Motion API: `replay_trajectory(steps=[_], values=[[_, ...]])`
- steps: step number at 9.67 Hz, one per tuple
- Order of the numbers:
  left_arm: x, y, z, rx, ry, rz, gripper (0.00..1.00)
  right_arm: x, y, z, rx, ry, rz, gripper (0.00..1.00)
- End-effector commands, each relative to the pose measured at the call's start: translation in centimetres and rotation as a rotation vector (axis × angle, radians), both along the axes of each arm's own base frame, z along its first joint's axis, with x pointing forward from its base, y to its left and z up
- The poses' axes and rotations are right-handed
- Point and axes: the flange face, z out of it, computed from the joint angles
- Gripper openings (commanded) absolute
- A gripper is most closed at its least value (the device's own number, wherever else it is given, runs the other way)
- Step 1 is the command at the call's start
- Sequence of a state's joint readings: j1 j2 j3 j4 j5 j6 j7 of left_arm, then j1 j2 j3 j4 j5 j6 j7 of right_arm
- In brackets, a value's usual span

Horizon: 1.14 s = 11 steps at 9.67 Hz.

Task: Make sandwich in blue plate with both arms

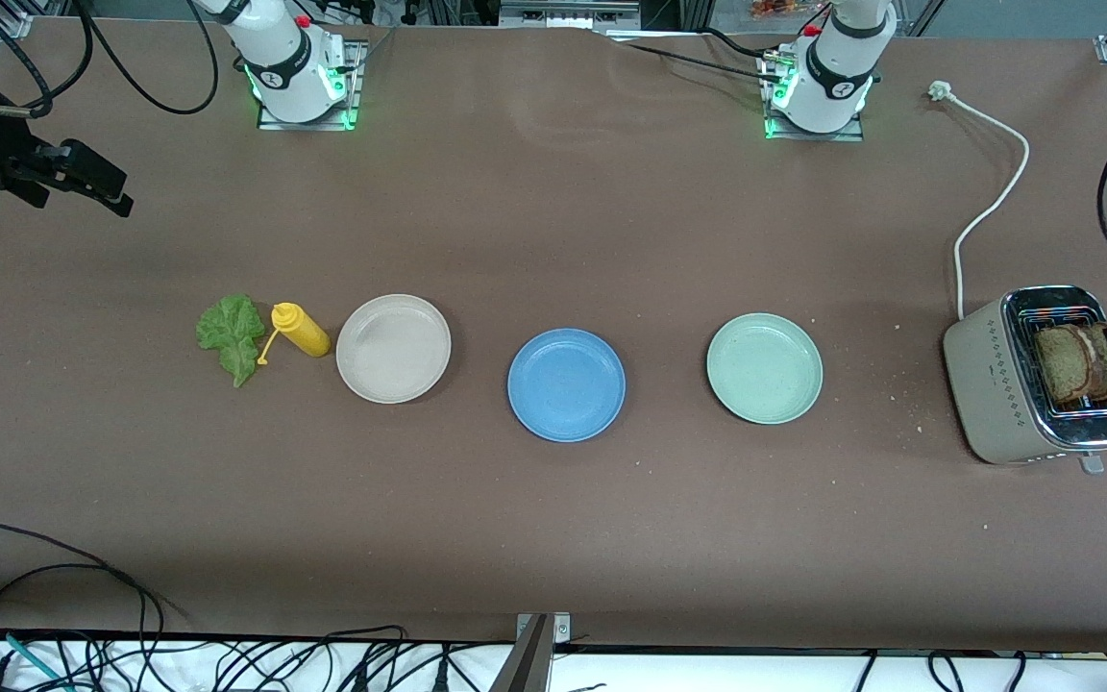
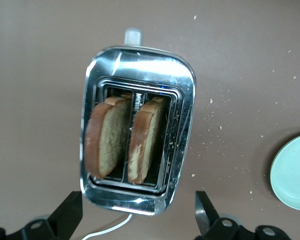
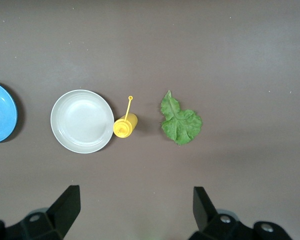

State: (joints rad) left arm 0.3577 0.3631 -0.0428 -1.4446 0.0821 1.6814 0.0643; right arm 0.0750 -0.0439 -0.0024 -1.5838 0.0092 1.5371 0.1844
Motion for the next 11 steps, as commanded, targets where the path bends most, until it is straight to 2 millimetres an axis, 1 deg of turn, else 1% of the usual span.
replay_trajectory(steps=[1,4,6,8,10,11], values=[[0.9,-0.2,-4.1,-0.001,0.061,-0.032,0.97,-0.6,0.1,0.4,0.014,0.004,-0.007,1.00],[0.5,0.1,-7.1,-0.022,0.117,-0.031,0.97,-0.6,0.1,0.4,0.014,0.003,-0.007,1.00],[0.6,0.3,-8.4,-0.028,0.136,-0.030,0.95,-0.6,0.2,0.4,0.014,0.003,-0.006,1.00],[0.7,0.3,-9.1,-0.031,0.145,-0.030,0.91,-0.6,0.2,0.4,0.014,0.004,-0.006,1.00],[0.8,0.5,-10.1,-0.036,0.155,-0.029,0.83,-0.6,0.2,0.4,0.014,0.003,-0.006,1.00],[0.8,0.7,-10.4,-0.037,0.159,-0.024,0.75,-0.6,0.2,0.3,0.015,0.006,-0.006,1.00]])
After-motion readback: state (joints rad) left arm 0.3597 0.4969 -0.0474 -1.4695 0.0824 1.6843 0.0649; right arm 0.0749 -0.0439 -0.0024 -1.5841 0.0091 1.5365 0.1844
